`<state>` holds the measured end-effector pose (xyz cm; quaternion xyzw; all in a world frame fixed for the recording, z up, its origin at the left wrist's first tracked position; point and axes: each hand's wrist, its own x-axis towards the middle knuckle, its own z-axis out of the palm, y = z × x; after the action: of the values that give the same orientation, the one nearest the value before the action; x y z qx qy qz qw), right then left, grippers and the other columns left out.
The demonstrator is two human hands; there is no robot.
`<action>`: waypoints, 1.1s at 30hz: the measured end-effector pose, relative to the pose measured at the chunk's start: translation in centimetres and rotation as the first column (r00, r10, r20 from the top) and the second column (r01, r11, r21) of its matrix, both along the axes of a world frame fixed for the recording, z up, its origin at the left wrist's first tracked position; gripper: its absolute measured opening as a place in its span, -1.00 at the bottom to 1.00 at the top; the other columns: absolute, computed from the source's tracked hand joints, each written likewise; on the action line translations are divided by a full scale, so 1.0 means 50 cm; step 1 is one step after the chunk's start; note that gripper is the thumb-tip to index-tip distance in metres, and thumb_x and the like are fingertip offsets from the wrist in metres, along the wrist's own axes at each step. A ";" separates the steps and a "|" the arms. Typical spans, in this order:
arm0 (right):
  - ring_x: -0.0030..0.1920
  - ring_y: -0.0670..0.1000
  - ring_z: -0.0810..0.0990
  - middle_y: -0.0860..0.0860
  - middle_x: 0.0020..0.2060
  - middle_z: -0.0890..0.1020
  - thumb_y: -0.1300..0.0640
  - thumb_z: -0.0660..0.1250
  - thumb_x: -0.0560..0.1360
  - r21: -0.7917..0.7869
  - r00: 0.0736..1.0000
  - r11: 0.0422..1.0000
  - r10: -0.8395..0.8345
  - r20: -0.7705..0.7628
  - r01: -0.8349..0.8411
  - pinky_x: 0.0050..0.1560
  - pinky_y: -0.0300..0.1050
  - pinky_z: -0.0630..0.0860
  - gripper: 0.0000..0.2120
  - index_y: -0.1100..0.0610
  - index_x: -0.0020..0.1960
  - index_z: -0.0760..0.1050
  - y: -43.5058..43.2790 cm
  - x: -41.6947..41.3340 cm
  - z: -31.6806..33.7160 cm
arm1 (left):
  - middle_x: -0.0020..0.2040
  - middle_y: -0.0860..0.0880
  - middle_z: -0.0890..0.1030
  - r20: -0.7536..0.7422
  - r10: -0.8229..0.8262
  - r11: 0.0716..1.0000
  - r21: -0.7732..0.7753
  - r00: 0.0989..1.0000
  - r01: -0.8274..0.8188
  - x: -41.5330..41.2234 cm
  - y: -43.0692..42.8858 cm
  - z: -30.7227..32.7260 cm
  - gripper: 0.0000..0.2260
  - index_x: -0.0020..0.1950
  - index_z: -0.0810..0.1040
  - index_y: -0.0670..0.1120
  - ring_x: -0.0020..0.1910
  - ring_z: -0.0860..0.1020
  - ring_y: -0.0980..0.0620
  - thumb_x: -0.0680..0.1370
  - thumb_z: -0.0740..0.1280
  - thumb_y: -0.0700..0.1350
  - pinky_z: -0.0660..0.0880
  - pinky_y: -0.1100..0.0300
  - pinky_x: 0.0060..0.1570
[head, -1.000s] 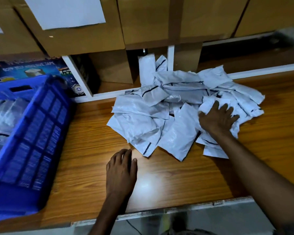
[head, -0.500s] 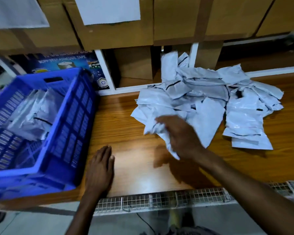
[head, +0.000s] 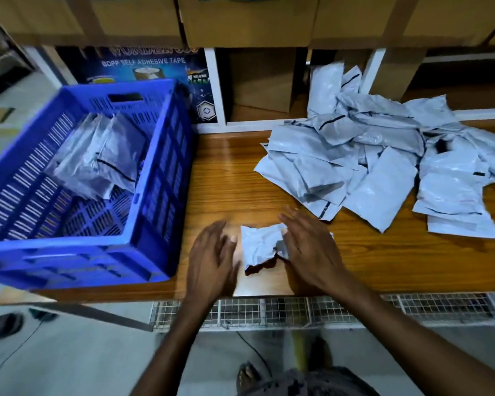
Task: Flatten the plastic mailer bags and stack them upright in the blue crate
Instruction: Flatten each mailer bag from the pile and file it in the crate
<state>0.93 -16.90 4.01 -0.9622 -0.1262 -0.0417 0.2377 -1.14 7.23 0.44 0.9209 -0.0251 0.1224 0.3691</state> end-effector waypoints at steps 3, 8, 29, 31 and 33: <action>0.63 0.04 0.00 0.01 0.64 0.11 -0.07 -0.11 0.71 -0.210 0.989 0.978 -0.029 -0.143 -0.002 0.60 0.13 -0.03 -0.49 -0.02 0.63 0.14 0.019 -0.024 -0.056 | 0.46 -0.07 0.51 0.022 -0.158 0.961 0.233 0.987 0.149 0.004 -0.068 0.010 -0.58 0.49 0.49 -0.09 0.47 0.43 -0.08 0.70 0.13 0.05 0.31 0.04 0.45; 0.63 -0.02 -0.21 -0.04 0.65 -0.11 -0.09 -0.11 0.73 -0.255 0.971 0.951 0.127 -0.201 -0.176 0.59 0.10 -0.19 -0.48 -0.08 0.66 -0.08 0.004 0.017 -0.070 | 0.55 -0.02 0.42 -0.132 -0.265 0.795 0.530 0.955 0.294 0.019 -0.080 -0.008 -0.49 0.56 0.40 -0.08 0.55 0.34 -0.04 0.66 -0.01 0.03 0.25 0.00 0.50; 0.59 -0.07 -0.36 -0.02 0.63 -0.25 -0.30 -0.19 0.68 -0.262 0.935 0.903 0.296 -0.196 -0.341 0.60 0.02 -0.22 -0.40 -0.16 0.64 -0.27 -0.054 0.049 -0.091 | 0.69 0.06 0.03 -0.228 -0.133 0.861 0.455 0.964 0.226 0.004 -0.058 -0.037 -0.42 0.69 0.05 0.04 0.67 -0.08 0.08 0.71 0.00 0.24 -0.02 0.06 0.61; 0.59 -0.07 -0.36 -0.03 0.63 -0.26 -0.32 -0.20 0.67 -0.252 0.933 0.906 0.293 -0.207 -0.341 0.60 0.05 -0.20 -0.40 -0.18 0.63 -0.29 -0.053 0.054 -0.088 | 0.69 0.05 0.03 -0.229 -0.126 0.868 0.446 0.965 0.219 0.008 -0.059 -0.036 -0.40 0.69 0.05 0.05 0.67 -0.08 0.05 0.70 0.01 0.25 -0.01 0.03 0.62; 0.58 -0.08 -0.38 -0.04 0.62 -0.29 -0.35 -0.23 0.66 -0.257 0.931 0.905 0.282 -0.232 -0.338 0.61 0.09 -0.18 -0.37 -0.16 0.62 -0.32 -0.052 0.059 -0.083 | 0.69 0.07 -0.04 -0.260 -0.126 0.870 0.434 0.957 0.233 0.012 -0.056 -0.030 -0.38 0.70 -0.01 0.06 0.66 -0.13 0.07 0.69 -0.01 0.28 -0.04 0.02 0.62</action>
<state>3.91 -19.49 -0.15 -0.9536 -0.2597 0.1078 0.1074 -0.56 4.44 -1.04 0.9834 -0.0978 -0.0265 0.1504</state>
